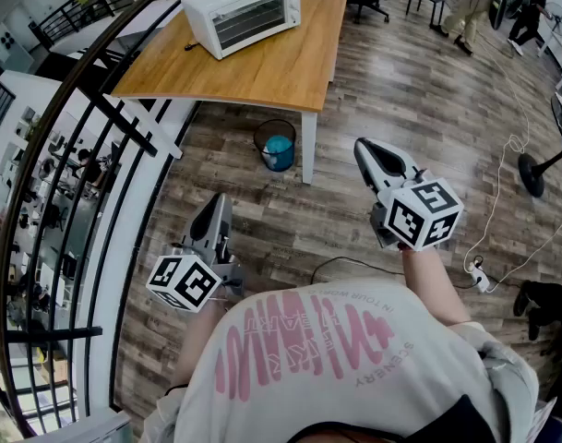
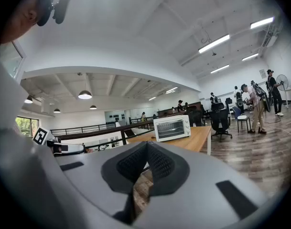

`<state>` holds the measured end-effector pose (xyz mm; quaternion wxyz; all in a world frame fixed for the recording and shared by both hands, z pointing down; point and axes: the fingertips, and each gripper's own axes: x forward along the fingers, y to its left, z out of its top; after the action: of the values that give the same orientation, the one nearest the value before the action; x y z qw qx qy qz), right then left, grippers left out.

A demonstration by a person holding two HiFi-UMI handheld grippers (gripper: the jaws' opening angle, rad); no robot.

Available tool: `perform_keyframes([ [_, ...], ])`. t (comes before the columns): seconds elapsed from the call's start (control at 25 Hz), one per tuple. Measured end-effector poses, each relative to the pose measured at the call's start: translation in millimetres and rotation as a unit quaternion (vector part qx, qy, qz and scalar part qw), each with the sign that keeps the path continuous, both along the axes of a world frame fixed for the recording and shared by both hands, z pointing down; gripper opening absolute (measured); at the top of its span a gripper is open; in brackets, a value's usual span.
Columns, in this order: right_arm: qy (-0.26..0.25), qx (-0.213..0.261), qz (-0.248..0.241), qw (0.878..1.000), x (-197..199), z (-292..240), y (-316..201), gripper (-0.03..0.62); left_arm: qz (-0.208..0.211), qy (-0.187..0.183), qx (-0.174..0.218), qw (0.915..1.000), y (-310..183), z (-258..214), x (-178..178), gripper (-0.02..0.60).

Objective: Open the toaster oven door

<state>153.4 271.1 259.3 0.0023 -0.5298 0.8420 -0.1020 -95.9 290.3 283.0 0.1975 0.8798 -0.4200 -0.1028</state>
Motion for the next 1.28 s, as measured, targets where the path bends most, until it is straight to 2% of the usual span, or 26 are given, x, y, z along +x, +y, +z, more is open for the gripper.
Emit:
perform_keyframes([
  [0.56, 0.003, -0.004, 0.002, 1.0, -14.0, 2.1, 3.9, 0.006, 0.0, 0.003, 0.0, 1.0, 3.3, 1.1, -15.6, 0.023],
  [0.88, -0.024, 0.006, 0.007, 1.0, -28.5, -6.8, -4.4, 0.006, 0.01, -0.001, -0.009, 0.9999, -5.6, 7.6, -32.2, 0.023],
  [1.08, -0.012, 0.013, 0.008, 1.0, -54.7, -0.3, -4.4, 0.006, 0.013, -0.01, 0.003, 0.9999, -10.0, 9.1, -57.5, 0.023],
  [1.28, 0.015, -0.011, 0.005, 1.0, -78.7, 27.3, 2.3, 0.006, 0.017, -0.007, -0.02, 0.9996, -8.5, 30.6, -75.6, 0.023],
])
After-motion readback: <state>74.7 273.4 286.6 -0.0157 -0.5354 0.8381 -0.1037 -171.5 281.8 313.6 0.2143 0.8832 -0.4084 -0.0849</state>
